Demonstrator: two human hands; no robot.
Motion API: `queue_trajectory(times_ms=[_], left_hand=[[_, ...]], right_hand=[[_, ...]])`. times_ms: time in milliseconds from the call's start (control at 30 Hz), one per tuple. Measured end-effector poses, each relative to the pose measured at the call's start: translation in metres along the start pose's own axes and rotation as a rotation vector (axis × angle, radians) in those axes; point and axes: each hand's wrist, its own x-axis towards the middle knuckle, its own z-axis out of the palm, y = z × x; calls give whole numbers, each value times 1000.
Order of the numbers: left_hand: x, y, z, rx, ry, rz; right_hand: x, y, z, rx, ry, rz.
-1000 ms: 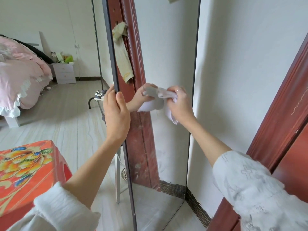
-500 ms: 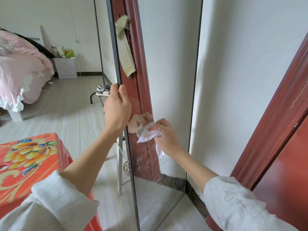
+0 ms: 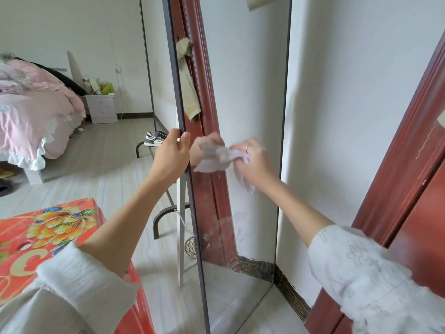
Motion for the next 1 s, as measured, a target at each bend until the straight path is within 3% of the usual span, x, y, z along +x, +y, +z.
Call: queue_trajectory(times_ms=[167, 400, 600, 767, 800, 867, 1000], left_hand=[[5, -3, -9, -35, -95, -28], [8, -7, -14, -102, -172, -18], [8, -9, -14, -95, -159, -14], [7, -7, -12, -75, -142, -9], [6, -7, -12, -95, -159, -13], [6, -6, -13, -138, -189, -18], [8, -8, -17, -216, -246, -82]], right_hand=[[33, -37, 1, 111, 221, -29], [3, -35, 31, 152, 219, -145], [-52, -10, 56, 52, -23, -183], [-76, 0, 44, -98, -501, -190], [-73, -2, 39, -136, -528, -175], [-58, -10, 27, -106, -408, -102], [-9, -37, 6, 25, 19, -84]])
